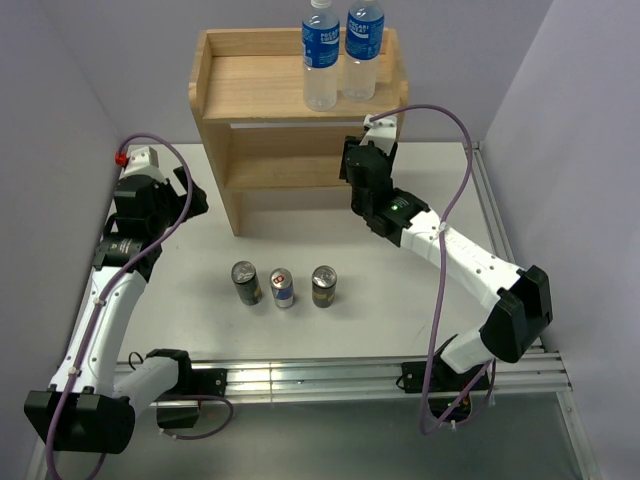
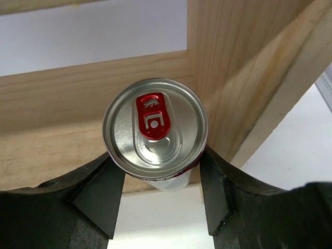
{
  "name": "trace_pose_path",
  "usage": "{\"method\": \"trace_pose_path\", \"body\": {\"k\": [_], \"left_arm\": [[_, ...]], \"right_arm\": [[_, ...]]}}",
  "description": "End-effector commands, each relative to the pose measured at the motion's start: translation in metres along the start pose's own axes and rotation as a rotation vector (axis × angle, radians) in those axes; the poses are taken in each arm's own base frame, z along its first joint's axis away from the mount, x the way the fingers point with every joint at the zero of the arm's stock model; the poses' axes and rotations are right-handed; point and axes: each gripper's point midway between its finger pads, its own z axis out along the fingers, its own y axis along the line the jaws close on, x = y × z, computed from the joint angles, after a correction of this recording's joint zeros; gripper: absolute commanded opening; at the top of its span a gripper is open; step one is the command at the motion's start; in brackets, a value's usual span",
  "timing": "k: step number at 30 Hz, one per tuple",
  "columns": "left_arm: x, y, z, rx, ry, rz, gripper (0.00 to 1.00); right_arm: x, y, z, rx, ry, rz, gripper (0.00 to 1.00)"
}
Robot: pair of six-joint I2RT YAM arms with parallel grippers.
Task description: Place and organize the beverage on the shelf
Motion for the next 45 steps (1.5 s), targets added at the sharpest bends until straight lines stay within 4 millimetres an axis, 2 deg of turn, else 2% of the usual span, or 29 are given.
{"method": "trace_pose_path", "body": {"k": [1, 10, 18, 28, 29, 30, 33, 45], "left_arm": [[-0.011, -0.002, -0.002, 0.003, -0.029, 0.017, 0.96], [-0.012, -0.002, -0.002, 0.003, -0.031, 0.018, 0.96], [-0.012, -0.002, -0.002, 0.002, -0.031, 0.016, 0.96], [-0.012, -0.002, -0.002, 0.004, -0.032, 0.018, 0.96], [-0.012, -0.002, -0.002, 0.004, -0.032, 0.018, 0.96], [-0.012, -0.002, -0.002, 0.004, -0.032, 0.018, 0.96], [-0.013, -0.002, -0.002, 0.003, -0.033, 0.018, 0.96], [-0.014, -0.002, -0.003, 0.004, -0.035, 0.019, 0.96]], "right_arm": [[-0.035, 0.003, 0.004, -0.001, -0.082, 0.097, 0.59], [-0.033, -0.001, 0.014, 0.016, -0.077, 0.092, 0.67], [-0.03, -0.001, 0.018, 0.019, -0.07, 0.101, 0.68], [-0.017, 0.001, 0.021, 0.012, -0.046, 0.096, 0.68], [-0.016, 0.002, 0.021, 0.01, -0.042, 0.095, 0.69], [-0.015, 0.002, 0.022, 0.011, -0.041, 0.093, 0.78], [-0.013, 0.001, 0.023, 0.018, -0.038, 0.092, 0.88], [-0.015, -0.006, 0.017, 0.029, -0.043, 0.099, 0.92]]}}
